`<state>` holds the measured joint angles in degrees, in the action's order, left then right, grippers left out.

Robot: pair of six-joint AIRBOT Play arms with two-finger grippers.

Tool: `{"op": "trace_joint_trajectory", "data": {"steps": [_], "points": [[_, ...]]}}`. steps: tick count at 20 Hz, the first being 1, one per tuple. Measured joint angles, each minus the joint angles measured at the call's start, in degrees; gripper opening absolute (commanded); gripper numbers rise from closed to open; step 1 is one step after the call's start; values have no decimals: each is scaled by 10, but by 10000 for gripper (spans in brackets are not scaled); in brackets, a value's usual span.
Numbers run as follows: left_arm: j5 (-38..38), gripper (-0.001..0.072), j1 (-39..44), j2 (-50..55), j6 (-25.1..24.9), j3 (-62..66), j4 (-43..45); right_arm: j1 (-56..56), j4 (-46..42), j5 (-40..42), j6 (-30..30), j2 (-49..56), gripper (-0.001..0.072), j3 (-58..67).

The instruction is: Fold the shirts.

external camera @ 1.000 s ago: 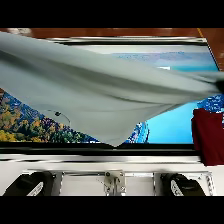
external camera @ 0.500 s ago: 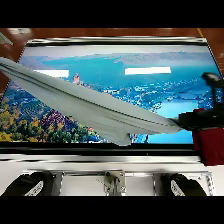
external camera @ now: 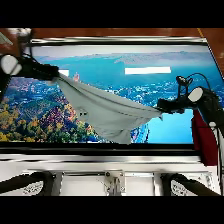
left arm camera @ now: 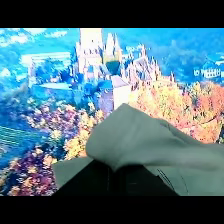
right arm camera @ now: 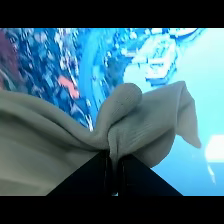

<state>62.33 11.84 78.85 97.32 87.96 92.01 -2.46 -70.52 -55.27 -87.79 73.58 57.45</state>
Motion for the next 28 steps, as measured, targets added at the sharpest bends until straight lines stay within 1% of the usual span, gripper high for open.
{"op": "trace_joint_trajectory", "data": {"steps": [3, 4, 5, 6, 7, 9, 11, 13, 15, 17, 18, 20, 23, 26, 28], "points": [[-10, 45, 0, 78, 8, 0, -44, 0, 63, 81, 0, 54, 73, -2], [-12, 185, 0, 100, 9, 0, -63, 0, 76, 97, 0, 70, 72, -2], [-13, 489, 0, 117, 11, 0, -79, 0, 85, 106, -1, 81, 73, -3], [-10, 666, 0, 131, 13, 0, -95, 0, 94, 115, 0, 89, 73, -3], [-1, 661, -1, 140, 14, 2, -105, 0, 98, 120, 0, 95, 72, -3], [41, 660, -10, 148, 15, 9, -113, 0, 104, 121, 4, 99, 73, -3], [103, 660, -28, 140, 2, 16, -111, 0, 96, 106, 16, 95, 73, -3], [150, 660, -49, 112, -12, 12, -118, 0, 71, 84, 26, 85, 73, -3], [177, 660, -61, 76, -25, -18, -150, 0, 37, 60, 32, 75, 73, -3], [178, 660, -58, 38, -34, -81, -190, 0, 8, 41, 35, 71, 73, -3], [169, 660, -50, 19, -37, -126, -211, 0, -3, 34, 36, 68, 73, -3], [122, 660, -26, -8, -41, -223, -268, 0, -16, 24, 38, 66, 73, -3], [19, 660, 24, -23, -46, -354, -362, 0, -26, 17, 39, 65, 73, -3], [-73, 660, 76, -17, -50, -427, -431, 0, -30, 16, 40, 65, 73, -3], [-125, 659, 106, -4, -50, -448, -466, 0, -31, 16, 40, 65, 73, -3]]}}
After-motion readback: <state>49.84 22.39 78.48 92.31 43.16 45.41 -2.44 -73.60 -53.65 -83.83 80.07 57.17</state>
